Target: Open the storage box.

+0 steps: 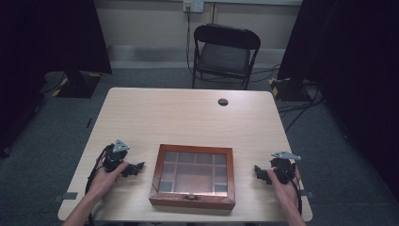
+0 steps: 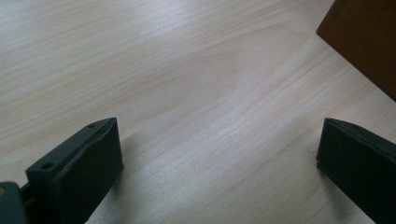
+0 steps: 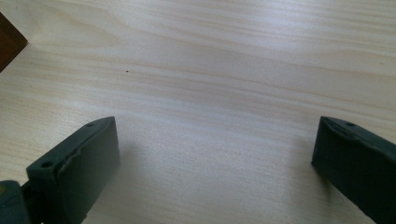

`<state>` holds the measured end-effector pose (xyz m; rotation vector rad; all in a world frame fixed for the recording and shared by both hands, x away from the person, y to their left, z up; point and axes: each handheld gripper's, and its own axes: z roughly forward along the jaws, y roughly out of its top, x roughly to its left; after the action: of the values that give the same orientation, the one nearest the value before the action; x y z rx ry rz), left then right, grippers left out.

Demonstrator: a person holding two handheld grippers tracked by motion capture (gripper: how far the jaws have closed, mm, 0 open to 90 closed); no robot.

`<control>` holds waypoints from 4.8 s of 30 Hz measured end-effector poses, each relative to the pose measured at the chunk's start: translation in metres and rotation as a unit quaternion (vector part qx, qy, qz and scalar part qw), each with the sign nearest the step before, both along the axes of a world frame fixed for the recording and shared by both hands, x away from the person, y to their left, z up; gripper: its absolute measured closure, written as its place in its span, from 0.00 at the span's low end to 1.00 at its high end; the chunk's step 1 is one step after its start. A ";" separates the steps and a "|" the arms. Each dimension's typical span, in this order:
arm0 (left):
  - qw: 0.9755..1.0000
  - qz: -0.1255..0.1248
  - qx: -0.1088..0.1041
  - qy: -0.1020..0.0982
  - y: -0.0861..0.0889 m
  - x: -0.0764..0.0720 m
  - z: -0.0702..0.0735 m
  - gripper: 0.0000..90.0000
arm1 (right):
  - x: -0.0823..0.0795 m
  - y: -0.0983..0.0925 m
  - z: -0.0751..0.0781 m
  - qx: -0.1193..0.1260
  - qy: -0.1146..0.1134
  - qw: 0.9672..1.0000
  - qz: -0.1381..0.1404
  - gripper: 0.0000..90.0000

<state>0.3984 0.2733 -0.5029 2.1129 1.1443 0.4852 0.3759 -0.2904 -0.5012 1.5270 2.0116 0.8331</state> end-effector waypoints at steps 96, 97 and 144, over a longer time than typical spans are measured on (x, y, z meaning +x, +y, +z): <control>1.000 0.001 -0.005 0.000 -0.003 -0.004 0.004 0.15 | -0.060 0.185 0.059 0.120 0.045 0.849 0.512 0.93; 1.000 0.000 -0.003 -0.001 -0.003 -0.004 0.005 0.17 | -0.060 0.184 0.059 0.118 0.046 0.849 0.513 0.93; 0.978 -0.163 -0.125 -0.033 -0.037 -0.035 0.038 0.19 | -0.037 0.177 0.113 0.140 0.053 0.837 0.527 0.93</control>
<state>0.3635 0.2362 -0.4652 1.9949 0.7565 0.2407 0.3391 -0.1135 -0.3885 0.4278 2.9047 1.4995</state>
